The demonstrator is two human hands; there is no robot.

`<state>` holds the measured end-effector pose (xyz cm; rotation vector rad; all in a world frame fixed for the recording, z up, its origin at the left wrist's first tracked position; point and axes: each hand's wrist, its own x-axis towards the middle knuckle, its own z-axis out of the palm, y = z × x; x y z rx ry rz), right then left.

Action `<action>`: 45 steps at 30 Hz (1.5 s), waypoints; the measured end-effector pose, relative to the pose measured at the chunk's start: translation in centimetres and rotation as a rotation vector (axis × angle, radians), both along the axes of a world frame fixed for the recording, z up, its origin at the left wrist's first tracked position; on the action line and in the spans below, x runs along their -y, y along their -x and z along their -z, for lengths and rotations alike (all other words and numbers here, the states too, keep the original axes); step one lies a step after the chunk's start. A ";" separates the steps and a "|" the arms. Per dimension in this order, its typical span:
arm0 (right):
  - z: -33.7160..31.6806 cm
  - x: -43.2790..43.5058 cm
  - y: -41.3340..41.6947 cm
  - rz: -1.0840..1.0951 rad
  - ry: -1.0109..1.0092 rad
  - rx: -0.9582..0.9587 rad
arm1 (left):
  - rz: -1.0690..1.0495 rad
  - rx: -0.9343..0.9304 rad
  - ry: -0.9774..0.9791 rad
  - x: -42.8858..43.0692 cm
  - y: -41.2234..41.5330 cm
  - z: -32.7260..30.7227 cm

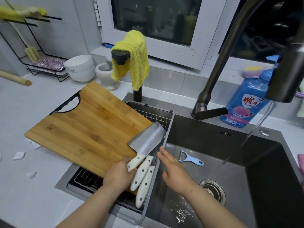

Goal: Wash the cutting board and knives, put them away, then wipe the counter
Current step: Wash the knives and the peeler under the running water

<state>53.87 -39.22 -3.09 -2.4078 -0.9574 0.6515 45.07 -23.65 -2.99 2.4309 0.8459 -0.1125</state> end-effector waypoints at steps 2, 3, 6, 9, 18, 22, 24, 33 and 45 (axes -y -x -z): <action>-0.1 0.0 0.0 -0.005 0.007 0.002 | 0.011 0.017 0.022 0.0 0.1 0.3; -0.1 0.0 0.0 -0.007 0.010 0.005 | 0.014 0.027 0.031 0.0 0.2 0.5; -0.3 0.0 0.1 -0.009 0.020 0.010 | 0.035 0.053 0.028 0.0 0.4 0.8; -0.4 0.0 0.2 -0.011 0.026 0.012 | 0.060 0.077 -0.008 0.1 0.6 1.0; -0.4 0.0 0.3 -0.024 0.046 0.025 | 0.117 0.094 -0.138 0.4 1.0 1.5; -0.3 0.0 0.3 -0.031 0.066 0.028 | 0.146 0.065 -0.206 0.0 1.1 1.6; -0.3 0.0 0.3 -0.038 0.076 0.035 | 0.156 0.057 -0.222 0.0 1.1 1.6; -0.7 0.1 0.4 -0.047 0.092 0.068 | 0.160 0.092 -0.250 -0.5 2.2 1.3; -0.9 0.2 0.8 -0.050 0.090 0.063 | 0.121 0.183 -0.254 -0.1 5.1 1.3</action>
